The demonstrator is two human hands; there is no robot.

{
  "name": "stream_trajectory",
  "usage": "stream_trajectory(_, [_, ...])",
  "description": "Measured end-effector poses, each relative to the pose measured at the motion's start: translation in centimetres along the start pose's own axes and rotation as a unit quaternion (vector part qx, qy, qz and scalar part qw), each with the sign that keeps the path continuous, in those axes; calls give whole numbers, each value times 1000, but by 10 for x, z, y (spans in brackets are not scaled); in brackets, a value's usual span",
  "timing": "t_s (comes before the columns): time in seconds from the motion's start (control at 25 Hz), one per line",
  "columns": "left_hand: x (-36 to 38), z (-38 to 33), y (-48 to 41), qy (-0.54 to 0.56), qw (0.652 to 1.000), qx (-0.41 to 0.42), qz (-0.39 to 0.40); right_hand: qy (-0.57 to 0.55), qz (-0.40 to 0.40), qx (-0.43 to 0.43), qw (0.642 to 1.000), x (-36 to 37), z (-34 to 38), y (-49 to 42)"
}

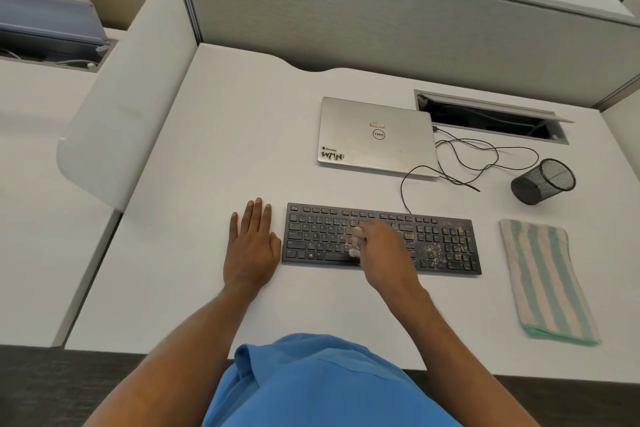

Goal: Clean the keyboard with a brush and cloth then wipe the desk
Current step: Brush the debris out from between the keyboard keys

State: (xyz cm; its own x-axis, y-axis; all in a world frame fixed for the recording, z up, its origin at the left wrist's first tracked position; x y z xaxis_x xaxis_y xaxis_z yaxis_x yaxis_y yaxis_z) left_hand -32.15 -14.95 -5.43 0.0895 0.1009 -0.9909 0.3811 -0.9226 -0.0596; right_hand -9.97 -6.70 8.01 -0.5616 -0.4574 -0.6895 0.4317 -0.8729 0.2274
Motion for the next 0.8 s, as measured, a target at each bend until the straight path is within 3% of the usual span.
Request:
stream_trajectory(0.2, [-1, 0, 0, 5, 1000, -2, -2, -47, 20, -55, 997, 9, 38, -7])
stream_trajectory(0.44, [-1, 0, 0, -4, 1000, -2, 9, -45, 93, -33, 994, 33, 32, -12])
stream_trajectory(0.48, [0, -1, 0, -5, 1000, -1, 10, -41, 68, -43, 996, 26, 26, -12])
stream_trajectory(0.64, [0, 1, -1, -7, 1000, -1, 12, -27, 13, 55, 998, 15, -12, -18])
stream_trajectory(0.8, [1, 0, -2, -5, 1000, -2, 10, -6, 48, -12, 999, 35, 22, -22])
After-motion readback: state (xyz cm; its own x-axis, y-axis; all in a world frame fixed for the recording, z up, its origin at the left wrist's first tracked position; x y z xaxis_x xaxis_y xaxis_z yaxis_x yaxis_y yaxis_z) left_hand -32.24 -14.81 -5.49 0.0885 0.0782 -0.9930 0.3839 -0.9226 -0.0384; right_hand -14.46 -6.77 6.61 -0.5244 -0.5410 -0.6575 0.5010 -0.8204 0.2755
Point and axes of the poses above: each hand's wrist, its own y-axis away from the middle knuckle, its own x-axis out of the palm, z = x × y, the point moved 6 cm from there along -y, towards the middle knuckle, and after that the axes turned 11 degrees about -y, right-handed, at the moved point
